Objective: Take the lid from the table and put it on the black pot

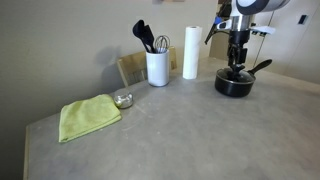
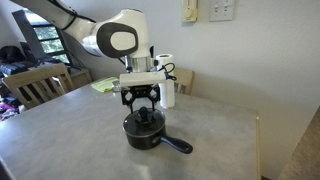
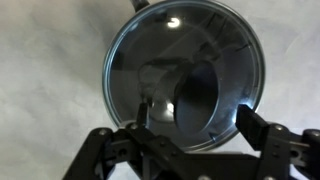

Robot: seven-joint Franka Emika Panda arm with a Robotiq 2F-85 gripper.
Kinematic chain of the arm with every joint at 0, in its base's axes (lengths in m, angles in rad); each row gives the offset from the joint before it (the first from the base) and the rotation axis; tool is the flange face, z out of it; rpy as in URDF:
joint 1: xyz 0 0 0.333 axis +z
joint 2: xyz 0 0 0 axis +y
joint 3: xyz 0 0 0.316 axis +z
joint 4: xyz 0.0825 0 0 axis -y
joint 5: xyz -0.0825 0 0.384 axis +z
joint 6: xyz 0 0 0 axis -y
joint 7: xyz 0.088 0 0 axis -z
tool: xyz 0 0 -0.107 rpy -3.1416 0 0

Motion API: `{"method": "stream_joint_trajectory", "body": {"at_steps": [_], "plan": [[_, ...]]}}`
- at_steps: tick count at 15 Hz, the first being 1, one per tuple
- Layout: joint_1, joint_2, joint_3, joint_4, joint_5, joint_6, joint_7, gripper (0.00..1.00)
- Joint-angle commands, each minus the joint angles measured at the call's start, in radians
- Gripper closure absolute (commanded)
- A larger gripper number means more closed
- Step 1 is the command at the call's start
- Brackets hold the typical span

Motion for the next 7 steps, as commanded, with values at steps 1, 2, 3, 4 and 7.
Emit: {"method": "stream_joint_trajectory", "body": {"at_steps": [1,2,3,4,7], "plan": [[0.011,-0.058,0.006,-0.009,-0.009,-0.014,-0.010,0.00],[0.018,-0.071,0.005,-0.010,-0.014,-0.013,-0.005,0.00],[0.025,-0.084,0.003,-0.011,-0.017,0.000,0.006,0.00],[0.038,-0.095,-0.006,-0.009,-0.033,0.001,0.027,0.00],[0.033,-0.083,0.002,0.005,-0.018,-0.003,0.021,0.00]]}}
